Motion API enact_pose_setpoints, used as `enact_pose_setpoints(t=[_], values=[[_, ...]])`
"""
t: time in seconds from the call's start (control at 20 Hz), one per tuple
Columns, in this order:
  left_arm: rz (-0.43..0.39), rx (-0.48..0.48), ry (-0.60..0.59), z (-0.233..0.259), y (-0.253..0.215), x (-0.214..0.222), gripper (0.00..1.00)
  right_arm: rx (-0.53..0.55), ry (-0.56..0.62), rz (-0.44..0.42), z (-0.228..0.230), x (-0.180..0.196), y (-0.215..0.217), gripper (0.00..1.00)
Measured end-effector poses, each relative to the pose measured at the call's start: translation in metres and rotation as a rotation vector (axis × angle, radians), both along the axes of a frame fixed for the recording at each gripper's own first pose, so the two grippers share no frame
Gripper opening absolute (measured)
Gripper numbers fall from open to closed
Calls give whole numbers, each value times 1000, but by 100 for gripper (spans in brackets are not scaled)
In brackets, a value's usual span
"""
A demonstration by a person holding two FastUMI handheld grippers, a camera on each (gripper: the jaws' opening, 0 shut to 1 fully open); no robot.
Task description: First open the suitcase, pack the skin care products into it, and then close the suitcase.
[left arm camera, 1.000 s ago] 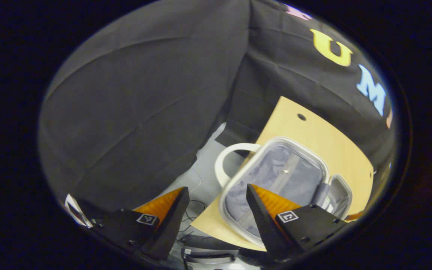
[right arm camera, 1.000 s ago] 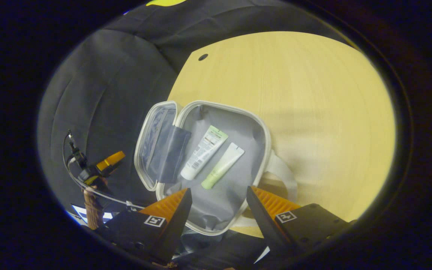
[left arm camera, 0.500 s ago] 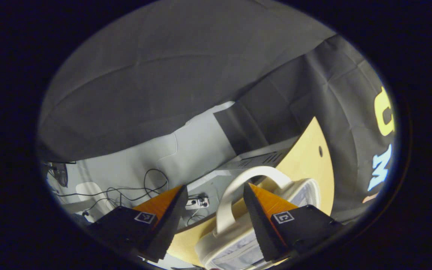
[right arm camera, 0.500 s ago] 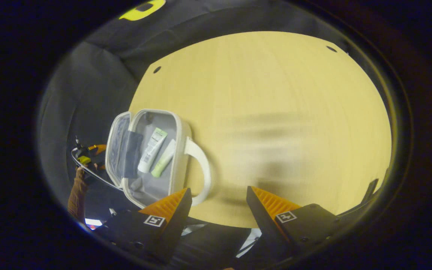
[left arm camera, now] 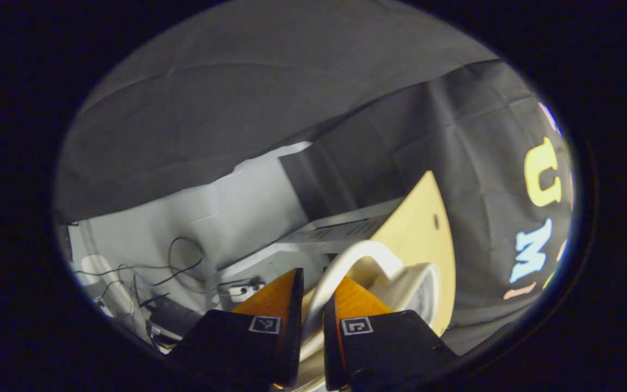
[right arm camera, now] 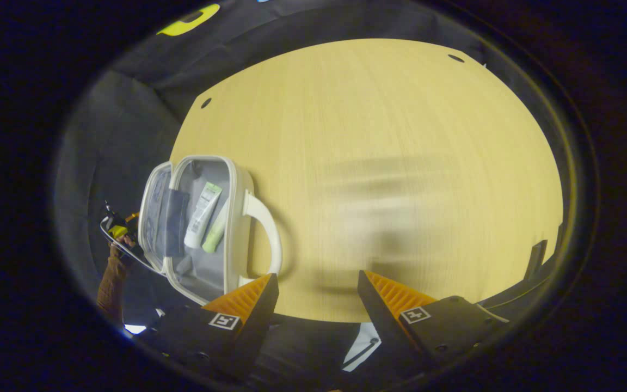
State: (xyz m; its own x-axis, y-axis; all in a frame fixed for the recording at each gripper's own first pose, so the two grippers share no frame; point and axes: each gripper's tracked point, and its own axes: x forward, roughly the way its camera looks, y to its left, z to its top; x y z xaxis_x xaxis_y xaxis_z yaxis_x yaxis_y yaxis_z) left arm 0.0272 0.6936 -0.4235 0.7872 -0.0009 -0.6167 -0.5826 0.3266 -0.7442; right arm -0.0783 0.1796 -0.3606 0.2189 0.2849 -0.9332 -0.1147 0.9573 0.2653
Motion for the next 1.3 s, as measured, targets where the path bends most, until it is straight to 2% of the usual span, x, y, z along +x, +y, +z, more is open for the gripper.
enact_pose_setpoints(t=[0.05,0.1,0.15,0.2,0.3,0.35,0.4,0.6,0.75,0.85,0.9,0.95,1.0,1.05,1.3], values=[[-18,37,-68,20,-8,-1,30,11,8,23,0,-3,6,91],[-36,66,-139,45,-17,1,26,15,17,46,0,-6,12,89],[-48,95,-202,69,-26,1,30,19,19,65,-1,-9,18,89],[-69,129,-248,96,-35,0,21,32,20,79,1,-8,26,89],[-129,218,-276,141,-56,-11,19,65,21,82,5,-6,38,89],[-155,264,-288,156,-66,-13,30,82,19,83,5,-6,42,89],[-168,300,-313,173,-78,-15,18,98,15,81,6,-4,45,89],[-238,376,-413,251,-139,-39,18,141,-7,63,10,1,43,89],[-272,391,-457,276,-187,-35,20,176,-26,41,16,8,27,89],[-297,356,-497,288,-221,-36,21,186,-45,31,20,13,12,89],[-313,327,-520,292,-240,-38,27,189,-50,25,22,15,3,89],[-325,305,-538,297,-259,-39,24,198,-53,15,24,17,-5,89],[-332,303,-552,299,-275,-43,27,210,-56,0,26,19,-12,89],[-338,314,-560,300,-290,-42,22,220,-59,-19,29,20,-21,89],[-377,323,-545,301,-356,-34,24,250,-90,-120,39,33,-68,89]])
